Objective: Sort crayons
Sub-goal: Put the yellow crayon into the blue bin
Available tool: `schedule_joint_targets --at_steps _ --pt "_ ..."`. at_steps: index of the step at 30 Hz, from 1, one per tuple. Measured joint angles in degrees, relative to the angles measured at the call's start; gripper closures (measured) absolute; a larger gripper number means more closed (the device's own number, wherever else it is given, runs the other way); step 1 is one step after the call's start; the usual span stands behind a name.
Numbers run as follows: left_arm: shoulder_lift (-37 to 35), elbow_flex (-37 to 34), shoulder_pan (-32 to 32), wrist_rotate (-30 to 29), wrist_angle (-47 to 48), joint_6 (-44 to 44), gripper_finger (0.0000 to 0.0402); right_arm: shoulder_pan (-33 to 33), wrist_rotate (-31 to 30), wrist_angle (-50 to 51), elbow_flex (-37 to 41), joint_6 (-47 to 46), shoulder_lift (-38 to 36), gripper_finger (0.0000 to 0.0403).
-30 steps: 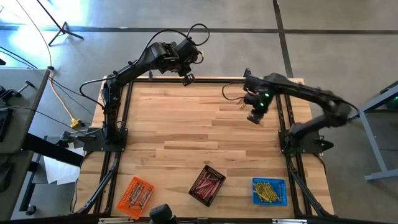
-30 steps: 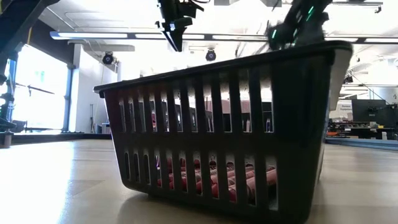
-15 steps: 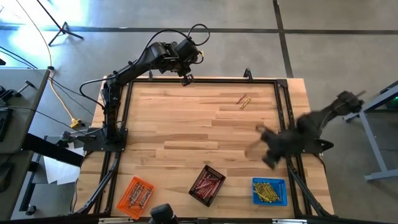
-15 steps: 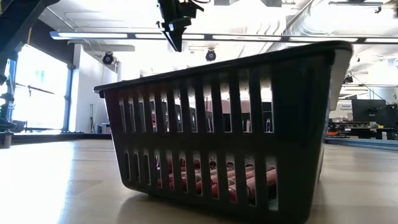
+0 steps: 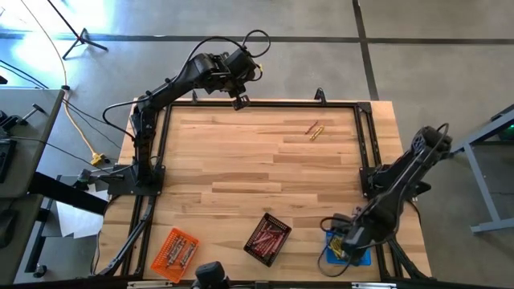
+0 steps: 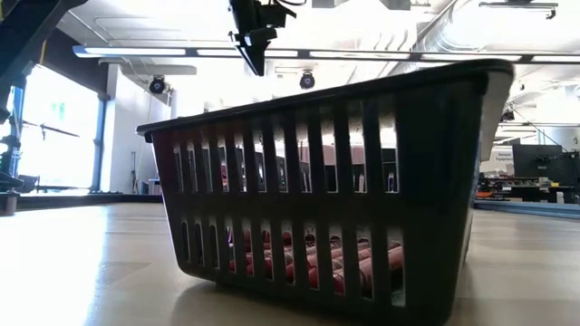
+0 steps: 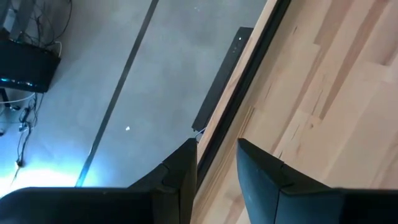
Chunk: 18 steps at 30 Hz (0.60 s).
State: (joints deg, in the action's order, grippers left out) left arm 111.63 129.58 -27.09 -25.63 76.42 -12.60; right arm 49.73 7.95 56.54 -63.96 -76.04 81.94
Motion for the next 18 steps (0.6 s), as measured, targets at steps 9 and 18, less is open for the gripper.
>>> schedule_joint_targets --at_steps 9,18 --pt "0.00 0.00 0.00 0.02 0.00 0.39 0.0300 -1.82 -0.39 -1.02 0.00 -3.48 0.95 0.0360" --pt "0.00 0.00 0.00 0.02 0.15 1.64 0.0300 -3.33 -0.21 -0.45 -0.04 -3.90 0.94 0.0336"
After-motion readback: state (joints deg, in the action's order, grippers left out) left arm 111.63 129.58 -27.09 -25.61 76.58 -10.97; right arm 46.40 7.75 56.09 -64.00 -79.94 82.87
